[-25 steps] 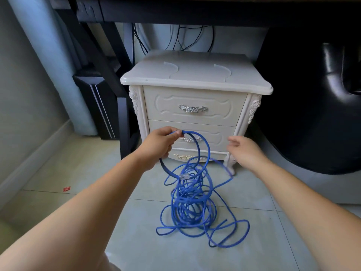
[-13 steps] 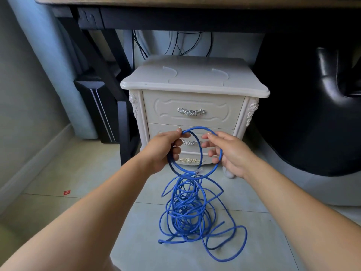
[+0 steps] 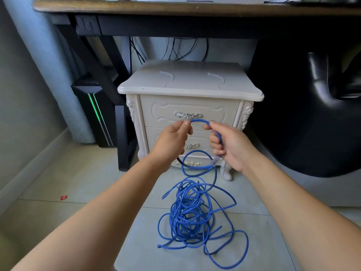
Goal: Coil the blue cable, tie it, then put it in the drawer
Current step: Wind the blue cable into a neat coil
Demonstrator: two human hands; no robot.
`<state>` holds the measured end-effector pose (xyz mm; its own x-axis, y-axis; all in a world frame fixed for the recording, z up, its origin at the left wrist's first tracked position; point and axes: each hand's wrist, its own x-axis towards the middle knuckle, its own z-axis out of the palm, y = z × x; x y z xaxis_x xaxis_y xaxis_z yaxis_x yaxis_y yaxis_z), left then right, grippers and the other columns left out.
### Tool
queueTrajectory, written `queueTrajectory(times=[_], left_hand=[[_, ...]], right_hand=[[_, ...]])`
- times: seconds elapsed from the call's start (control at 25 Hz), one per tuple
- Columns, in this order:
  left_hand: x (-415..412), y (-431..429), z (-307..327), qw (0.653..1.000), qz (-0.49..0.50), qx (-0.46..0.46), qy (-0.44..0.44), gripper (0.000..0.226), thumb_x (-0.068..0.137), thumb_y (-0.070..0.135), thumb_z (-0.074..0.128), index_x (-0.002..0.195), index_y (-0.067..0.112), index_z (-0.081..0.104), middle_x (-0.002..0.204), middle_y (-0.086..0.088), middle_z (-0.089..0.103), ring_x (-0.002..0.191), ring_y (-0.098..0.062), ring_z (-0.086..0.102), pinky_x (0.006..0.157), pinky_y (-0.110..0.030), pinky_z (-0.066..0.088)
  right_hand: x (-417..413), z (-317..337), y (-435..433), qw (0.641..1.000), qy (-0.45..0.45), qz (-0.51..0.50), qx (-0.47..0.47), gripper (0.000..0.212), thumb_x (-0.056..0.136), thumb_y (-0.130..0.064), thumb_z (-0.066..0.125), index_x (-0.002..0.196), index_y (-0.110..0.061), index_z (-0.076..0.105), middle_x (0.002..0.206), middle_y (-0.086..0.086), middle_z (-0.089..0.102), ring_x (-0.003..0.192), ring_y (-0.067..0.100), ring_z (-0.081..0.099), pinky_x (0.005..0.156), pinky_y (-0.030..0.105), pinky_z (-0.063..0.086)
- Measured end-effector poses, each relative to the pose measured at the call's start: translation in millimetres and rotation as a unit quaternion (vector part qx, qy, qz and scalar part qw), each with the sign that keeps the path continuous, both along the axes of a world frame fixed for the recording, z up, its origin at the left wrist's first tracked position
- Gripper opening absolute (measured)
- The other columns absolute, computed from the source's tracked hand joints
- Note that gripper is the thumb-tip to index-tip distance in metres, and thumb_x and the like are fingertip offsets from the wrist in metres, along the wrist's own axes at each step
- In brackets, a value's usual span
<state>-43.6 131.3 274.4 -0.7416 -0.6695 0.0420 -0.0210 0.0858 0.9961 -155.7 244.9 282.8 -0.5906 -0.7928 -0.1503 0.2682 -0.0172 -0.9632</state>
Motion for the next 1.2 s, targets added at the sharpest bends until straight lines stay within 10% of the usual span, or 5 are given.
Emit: queueTrajectory(times=[0.24, 0.52, 0.72, 0.92, 1.2], left_hand=[[-6.2, 1.4, 2.5, 0.958, 0.162, 0.232, 0.051, 0.034, 0.105, 0.031, 0.034, 0.078, 0.016, 0.047, 0.053, 0.004, 0.029, 0.028, -0.005, 0.025, 0.04, -0.021, 0.023], [10.3, 0.0, 12.9, 0.923, 0.025, 0.369, 0.108, 0.021, 0.099, 0.017, 0.04, 0.093, 0.012, 0.059, 0.057, 0.003, 0.036, 0.043, -0.009, 0.029, 0.045, -0.02, 0.034], [17.8, 6.3, 39.5, 0.994, -0.07, 0.028, -0.074, 0.03, 0.104, 0.037, 0.038, 0.099, 0.019, 0.061, 0.066, 0.001, 0.053, 0.044, -0.01, 0.037, 0.047, -0.022, 0.037], [23.9, 14.6, 42.3, 0.958, -0.134, -0.211, -0.14, 0.035, 0.103, 0.04, 0.039, 0.087, 0.017, 0.061, 0.073, 0.002, 0.053, 0.051, -0.008, 0.04, 0.053, -0.025, 0.038], [25.0, 6.6, 15.7, 0.979, -0.166, 0.119, -0.014, 0.03, 0.106, 0.029, 0.036, 0.08, 0.016, 0.046, 0.062, 0.004, 0.031, 0.049, -0.008, 0.022, 0.043, -0.016, 0.024]], right_hand=[[9.6, -9.5, 11.7, 0.966, -0.178, 0.156, -0.109, 0.039, 0.068, -0.018, 0.082, 0.102, -0.011, 0.064, 0.102, 0.016, 0.069, 0.098, 0.032, 0.068, 0.096, 0.044, 0.052], [12.9, 0.6, 7.9, 0.989, -0.078, 0.04, -0.117, 0.024, 0.098, -0.002, 0.044, 0.115, -0.01, 0.058, 0.068, 0.006, 0.051, 0.051, 0.012, 0.052, 0.059, 0.029, 0.057], [12.8, 17.0, 13.2, 0.992, 0.123, 0.031, 0.006, 0.032, 0.102, -0.008, 0.045, 0.132, -0.019, 0.044, 0.063, 0.004, 0.05, 0.042, 0.007, 0.029, 0.045, 0.02, 0.029], [19.3, 26.1, 11.3, 0.953, 0.282, 0.065, 0.086, 0.043, 0.1, -0.014, 0.05, 0.139, -0.029, 0.038, 0.062, 0.003, 0.059, 0.04, 0.006, 0.033, 0.043, 0.021, 0.03], [12.4, 22.6, 17.4, 0.993, 0.063, 0.094, 0.029, 0.035, 0.097, -0.001, 0.044, 0.131, -0.008, 0.048, 0.061, 0.009, 0.056, 0.048, 0.016, 0.045, 0.049, 0.025, 0.041]])
